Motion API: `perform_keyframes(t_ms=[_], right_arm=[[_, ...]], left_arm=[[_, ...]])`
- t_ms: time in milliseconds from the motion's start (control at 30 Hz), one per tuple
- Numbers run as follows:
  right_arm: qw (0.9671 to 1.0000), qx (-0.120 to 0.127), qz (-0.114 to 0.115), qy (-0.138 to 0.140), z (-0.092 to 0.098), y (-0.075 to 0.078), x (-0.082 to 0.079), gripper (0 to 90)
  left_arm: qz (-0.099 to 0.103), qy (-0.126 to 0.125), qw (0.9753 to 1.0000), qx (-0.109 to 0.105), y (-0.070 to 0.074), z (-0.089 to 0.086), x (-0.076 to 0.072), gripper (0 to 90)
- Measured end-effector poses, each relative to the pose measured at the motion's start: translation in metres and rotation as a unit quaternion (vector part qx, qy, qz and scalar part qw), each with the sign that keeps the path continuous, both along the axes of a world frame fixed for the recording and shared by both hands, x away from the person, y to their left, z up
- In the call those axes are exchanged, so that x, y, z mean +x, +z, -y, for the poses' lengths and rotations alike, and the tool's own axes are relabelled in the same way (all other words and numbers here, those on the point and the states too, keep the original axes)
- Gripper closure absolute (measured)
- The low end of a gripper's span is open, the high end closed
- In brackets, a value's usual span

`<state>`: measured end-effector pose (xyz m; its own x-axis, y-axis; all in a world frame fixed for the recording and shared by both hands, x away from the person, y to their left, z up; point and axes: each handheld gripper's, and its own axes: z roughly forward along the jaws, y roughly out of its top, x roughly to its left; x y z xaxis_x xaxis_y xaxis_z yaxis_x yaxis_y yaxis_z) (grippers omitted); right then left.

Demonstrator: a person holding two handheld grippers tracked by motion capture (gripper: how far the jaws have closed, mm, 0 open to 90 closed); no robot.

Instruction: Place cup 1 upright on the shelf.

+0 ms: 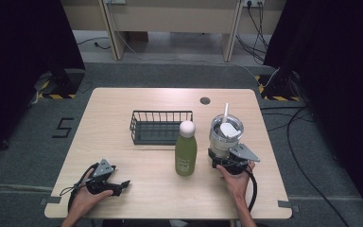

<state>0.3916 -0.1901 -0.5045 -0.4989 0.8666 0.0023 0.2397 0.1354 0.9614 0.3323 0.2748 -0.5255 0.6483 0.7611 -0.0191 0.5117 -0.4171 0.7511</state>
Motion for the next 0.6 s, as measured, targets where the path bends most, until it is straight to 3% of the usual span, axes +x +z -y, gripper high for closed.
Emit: perform_keyframes(t_ms=[600], right_arm=[[0.9997, 0.009, 0.022, -0.009, -0.0010, 0.0031, -0.0032, 10.7]], left_arm=[[0.000, 0.000, 1.0000, 0.000, 0.0000, 0.0000, 0.0000, 13.4]])
